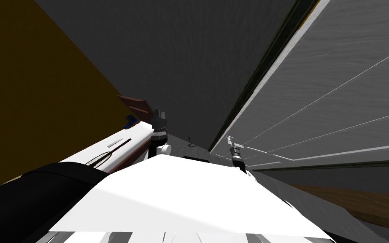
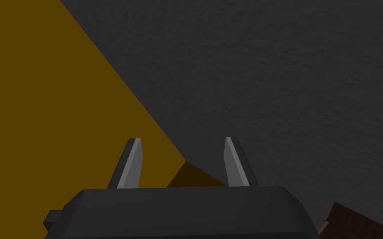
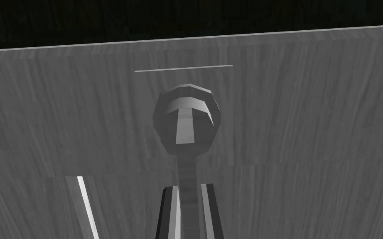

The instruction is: Pull the door open

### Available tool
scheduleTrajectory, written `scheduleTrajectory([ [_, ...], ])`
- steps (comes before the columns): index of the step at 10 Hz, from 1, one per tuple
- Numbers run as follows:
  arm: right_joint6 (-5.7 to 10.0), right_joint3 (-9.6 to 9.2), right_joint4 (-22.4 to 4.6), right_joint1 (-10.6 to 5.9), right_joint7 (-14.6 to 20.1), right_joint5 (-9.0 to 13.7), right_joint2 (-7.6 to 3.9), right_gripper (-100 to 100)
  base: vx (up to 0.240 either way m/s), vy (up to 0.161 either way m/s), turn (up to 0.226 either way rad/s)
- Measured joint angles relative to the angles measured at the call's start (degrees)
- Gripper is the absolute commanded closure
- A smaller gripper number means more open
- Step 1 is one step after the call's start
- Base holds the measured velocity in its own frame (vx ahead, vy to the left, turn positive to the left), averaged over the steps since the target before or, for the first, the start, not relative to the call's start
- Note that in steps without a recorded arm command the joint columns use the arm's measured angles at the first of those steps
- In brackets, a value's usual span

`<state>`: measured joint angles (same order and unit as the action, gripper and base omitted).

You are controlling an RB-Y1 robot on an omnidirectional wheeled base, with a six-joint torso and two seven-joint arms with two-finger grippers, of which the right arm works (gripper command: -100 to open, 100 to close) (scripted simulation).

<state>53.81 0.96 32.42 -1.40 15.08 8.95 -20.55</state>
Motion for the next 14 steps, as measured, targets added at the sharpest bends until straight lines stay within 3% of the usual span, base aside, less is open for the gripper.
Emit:
scheduleTrajectory([
  [5, 2.37, -3.5, 0.3, 1.75, 3.5, -2.0, -1.83, 100, -0.199, -0.065, 0.09],
  [7, 2.43, -3.88, 1.3, 2.88, 3.9, -2.1, -2.25, 100, -0.164, -0.032, 0.138],
  [8, 3.34, -4.12, 0.7, 2.78, 4.3, -2.2, -2.66, 100, -0.178, -0.052, 0.103],
  [14, 8.11, -6.08, 0.3, 5.89, 7.0, -2.8, -5.08, 100, -0.16, -0.046, 0.114],
])
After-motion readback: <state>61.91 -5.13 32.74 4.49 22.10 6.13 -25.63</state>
